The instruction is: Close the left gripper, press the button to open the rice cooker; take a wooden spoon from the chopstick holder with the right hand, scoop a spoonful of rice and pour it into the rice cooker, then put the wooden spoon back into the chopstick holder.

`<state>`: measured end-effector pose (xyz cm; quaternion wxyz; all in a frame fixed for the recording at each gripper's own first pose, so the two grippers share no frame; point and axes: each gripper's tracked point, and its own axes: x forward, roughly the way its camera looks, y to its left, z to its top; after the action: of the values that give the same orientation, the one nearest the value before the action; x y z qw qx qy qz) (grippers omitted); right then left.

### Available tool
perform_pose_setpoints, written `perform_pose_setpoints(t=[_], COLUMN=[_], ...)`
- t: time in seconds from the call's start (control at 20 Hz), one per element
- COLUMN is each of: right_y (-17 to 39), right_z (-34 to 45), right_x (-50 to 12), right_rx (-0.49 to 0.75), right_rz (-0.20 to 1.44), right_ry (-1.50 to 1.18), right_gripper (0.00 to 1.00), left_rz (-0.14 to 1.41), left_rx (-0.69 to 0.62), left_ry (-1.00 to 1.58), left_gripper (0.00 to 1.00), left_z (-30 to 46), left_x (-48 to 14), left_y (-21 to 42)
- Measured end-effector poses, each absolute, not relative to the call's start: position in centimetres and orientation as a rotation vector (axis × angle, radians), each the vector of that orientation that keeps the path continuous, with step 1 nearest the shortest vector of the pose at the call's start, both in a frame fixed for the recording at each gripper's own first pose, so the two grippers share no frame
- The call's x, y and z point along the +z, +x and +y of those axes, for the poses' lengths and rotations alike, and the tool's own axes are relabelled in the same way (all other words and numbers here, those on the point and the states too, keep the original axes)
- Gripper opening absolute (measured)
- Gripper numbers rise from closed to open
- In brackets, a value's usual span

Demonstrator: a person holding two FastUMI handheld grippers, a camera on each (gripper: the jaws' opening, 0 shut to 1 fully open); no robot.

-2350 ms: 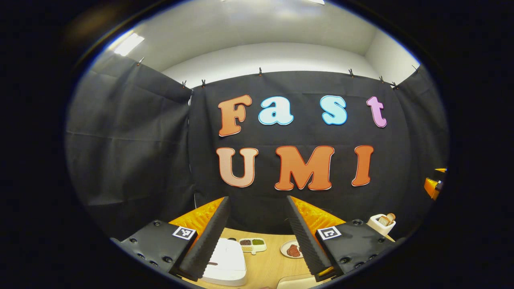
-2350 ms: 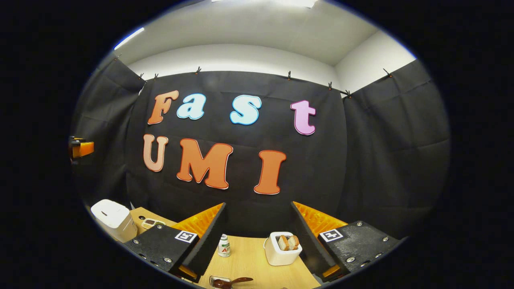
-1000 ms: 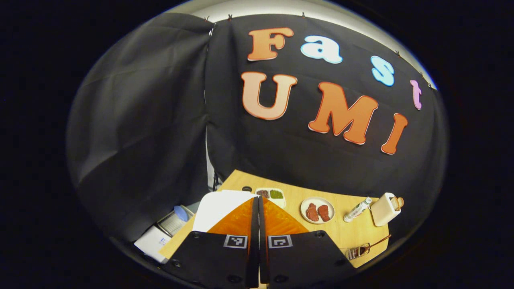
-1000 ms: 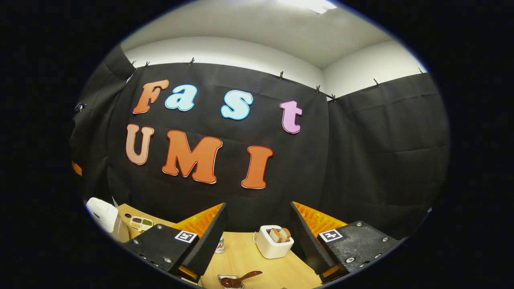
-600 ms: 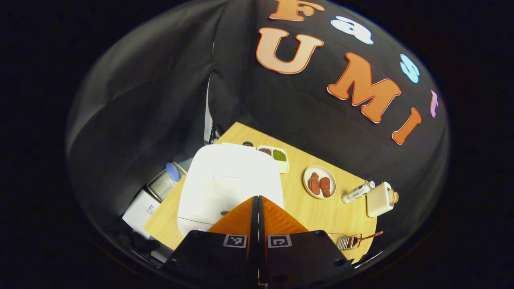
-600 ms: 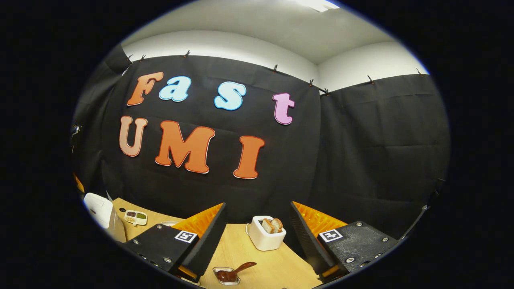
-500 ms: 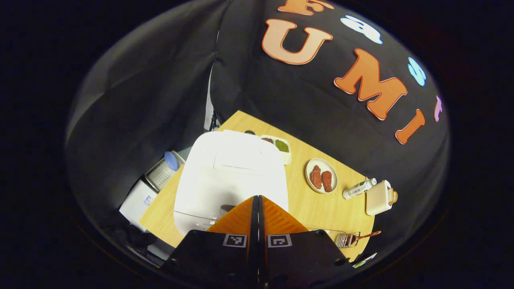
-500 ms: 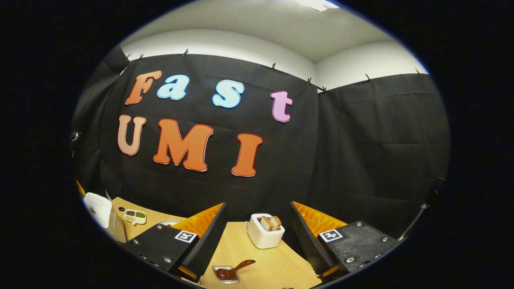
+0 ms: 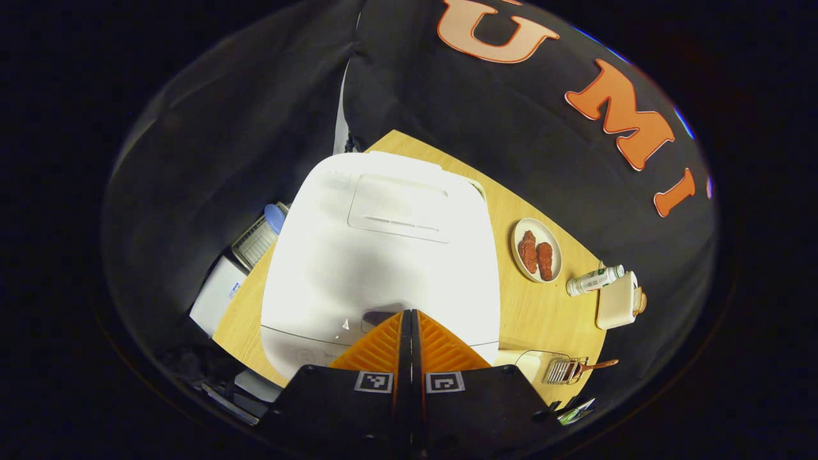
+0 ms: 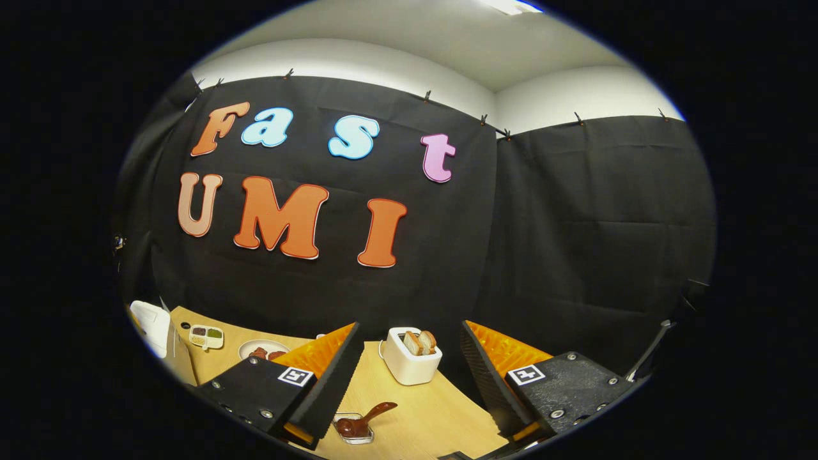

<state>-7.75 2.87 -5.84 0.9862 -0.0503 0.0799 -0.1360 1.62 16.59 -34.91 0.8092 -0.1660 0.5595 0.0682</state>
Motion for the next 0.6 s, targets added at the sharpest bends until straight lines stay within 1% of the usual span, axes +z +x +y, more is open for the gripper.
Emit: perform_pose_setpoints(t=[0.05,0.35,0.6], right_y=[-7.6,-6.8,-6.0], right_z=[2.9,3.6,3.6], right_x=[-6.0,-7.1,-8.0], right_rx=[-0.272,-0.240,-0.211], right_rz=[0.164,0.185,0.206], right_ry=[-0.102,-0.091,-0.071], right_gripper=[0.95,0.95,0.95], left_rz=[1.175,1.161,0.973], left_rx=[0.139,0.145,0.165], left_ry=[-0.360,-0.329,-0.289], left_gripper=[0.05,0.05,0.05], left_z=[16.7,16.9,16.9], left_x=[-34.5,-34.8,-31.6], left_y=[2.2,2.1,3.2])
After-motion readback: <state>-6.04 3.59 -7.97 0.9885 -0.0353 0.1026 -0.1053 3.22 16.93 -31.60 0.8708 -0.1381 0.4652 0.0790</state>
